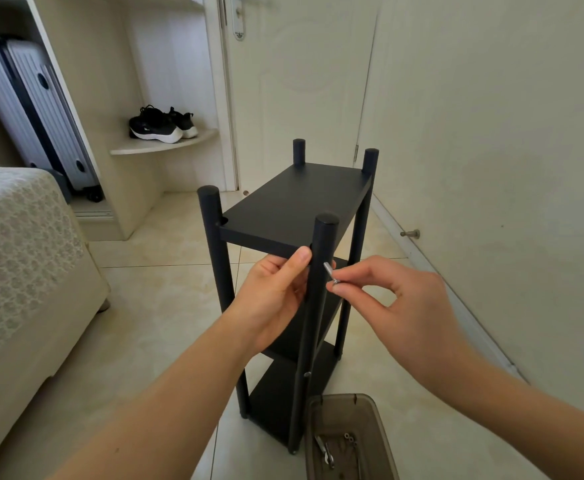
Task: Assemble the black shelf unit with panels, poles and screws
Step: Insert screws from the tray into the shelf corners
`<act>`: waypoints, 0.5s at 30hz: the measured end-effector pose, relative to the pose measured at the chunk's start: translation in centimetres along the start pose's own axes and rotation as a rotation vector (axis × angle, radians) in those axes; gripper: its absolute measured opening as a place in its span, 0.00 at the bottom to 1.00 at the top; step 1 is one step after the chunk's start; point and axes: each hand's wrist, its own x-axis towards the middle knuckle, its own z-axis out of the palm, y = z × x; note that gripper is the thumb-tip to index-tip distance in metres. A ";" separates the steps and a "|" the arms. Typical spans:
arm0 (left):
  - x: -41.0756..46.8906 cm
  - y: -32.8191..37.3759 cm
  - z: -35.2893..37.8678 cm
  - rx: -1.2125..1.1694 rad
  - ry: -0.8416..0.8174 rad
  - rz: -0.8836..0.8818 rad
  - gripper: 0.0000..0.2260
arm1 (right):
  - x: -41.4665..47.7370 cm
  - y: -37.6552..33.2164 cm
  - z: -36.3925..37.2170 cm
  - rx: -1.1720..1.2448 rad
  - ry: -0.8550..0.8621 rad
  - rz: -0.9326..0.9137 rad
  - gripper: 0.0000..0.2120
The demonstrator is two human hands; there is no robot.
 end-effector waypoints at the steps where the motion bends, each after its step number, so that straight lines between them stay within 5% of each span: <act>1: 0.0 -0.1 0.1 -0.009 0.009 -0.001 0.12 | 0.1 -0.1 0.1 0.005 0.002 0.011 0.06; 10: 0.1 0.1 -0.4 -0.021 0.018 -0.004 0.18 | 0.5 0.0 0.7 0.061 -0.035 0.117 0.06; 15: 0.1 -0.1 -0.3 -0.017 0.055 -0.022 0.14 | 0.8 0.0 0.9 0.070 -0.018 0.133 0.06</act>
